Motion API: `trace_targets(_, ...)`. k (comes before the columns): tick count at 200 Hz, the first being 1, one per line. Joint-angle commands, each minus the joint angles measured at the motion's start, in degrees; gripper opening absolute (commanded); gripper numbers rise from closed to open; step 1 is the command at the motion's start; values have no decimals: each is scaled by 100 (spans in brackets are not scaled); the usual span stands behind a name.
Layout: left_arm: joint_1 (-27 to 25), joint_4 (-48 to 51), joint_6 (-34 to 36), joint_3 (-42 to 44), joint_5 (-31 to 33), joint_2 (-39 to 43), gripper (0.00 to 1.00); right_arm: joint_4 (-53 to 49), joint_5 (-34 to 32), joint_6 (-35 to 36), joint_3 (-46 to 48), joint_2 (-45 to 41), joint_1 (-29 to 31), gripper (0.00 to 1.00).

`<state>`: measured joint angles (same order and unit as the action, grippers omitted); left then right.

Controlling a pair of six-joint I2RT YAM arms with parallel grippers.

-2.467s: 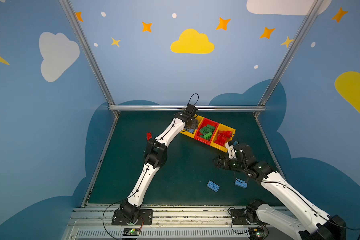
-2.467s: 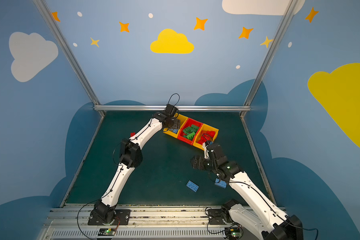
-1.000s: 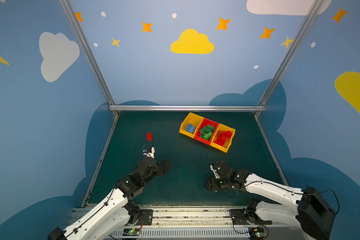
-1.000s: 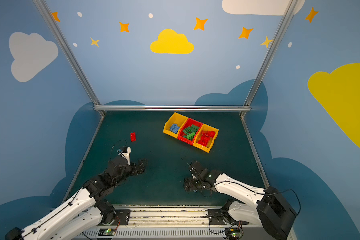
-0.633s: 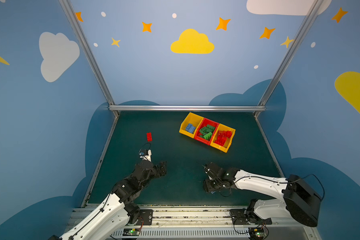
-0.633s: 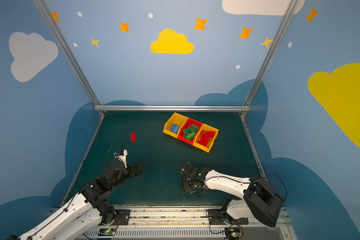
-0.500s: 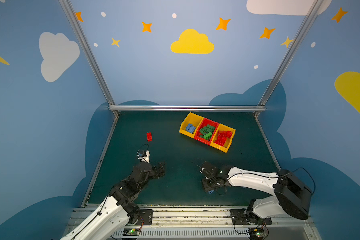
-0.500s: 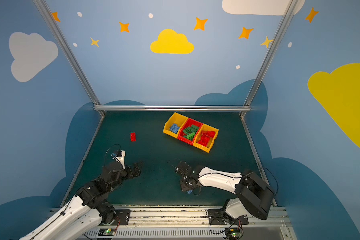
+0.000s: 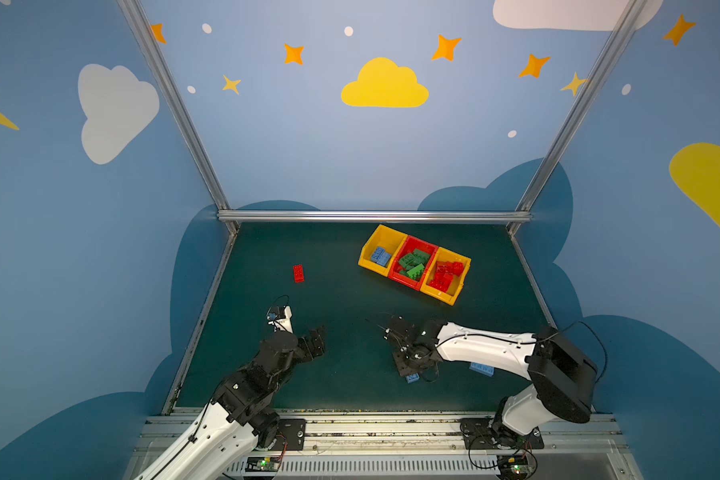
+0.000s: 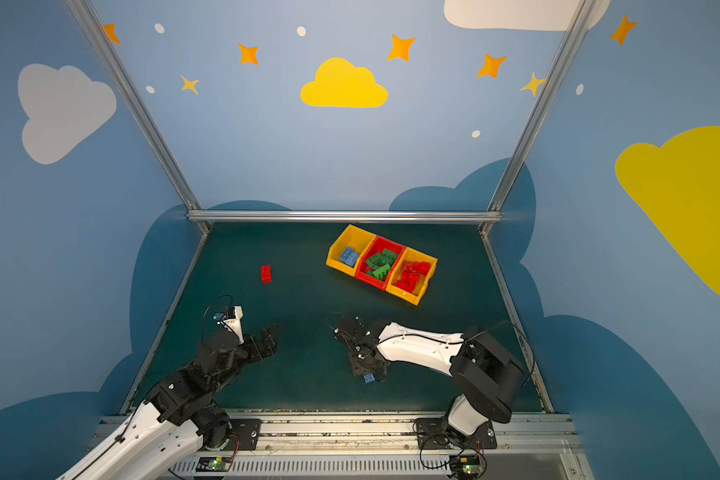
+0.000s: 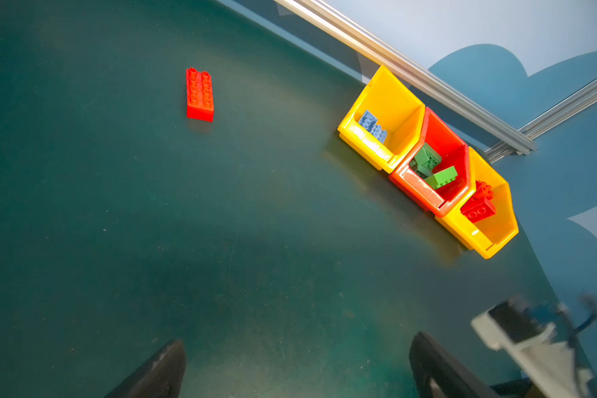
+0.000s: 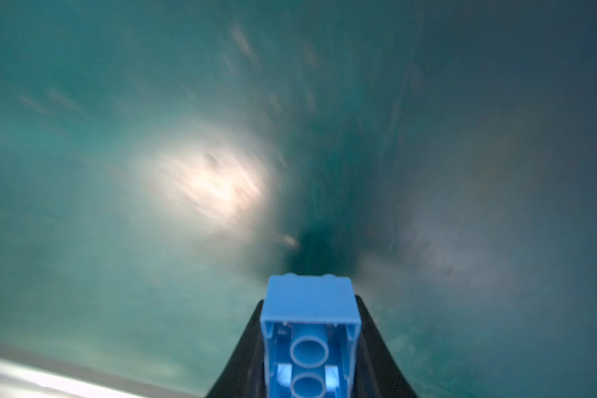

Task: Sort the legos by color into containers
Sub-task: 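Carry the blue brick with the right gripper and drop it into the yellow bin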

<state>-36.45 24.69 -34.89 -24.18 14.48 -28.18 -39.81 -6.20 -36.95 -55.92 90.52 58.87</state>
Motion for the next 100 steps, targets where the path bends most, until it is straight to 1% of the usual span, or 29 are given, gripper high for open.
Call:
trace_targets(1, -13, 32, -73, -116, -41, -130, 100, -131, -195, 455, -662, 6, -434, 22)
trace_targets(26, -11, 32, -29, -252, -64, -289, 100, 210, -42, 974, -1359, 213, -1125, 22)
trace_targets(53, 0, -26, 21, -397, 0, -503, 100, 422, 223, 1450, -2554, 942, -1730, 22)
trace_targets(72, 4, -141, 69, -459, 90, -701, 100, 646, 216, 1567, -3385, 1537, -2025, 21)
trace_targets(100, 19, -236, 147, -651, 207, -1087, 100, 1299, 334, 1511, -4165, 2298, -2415, 22)
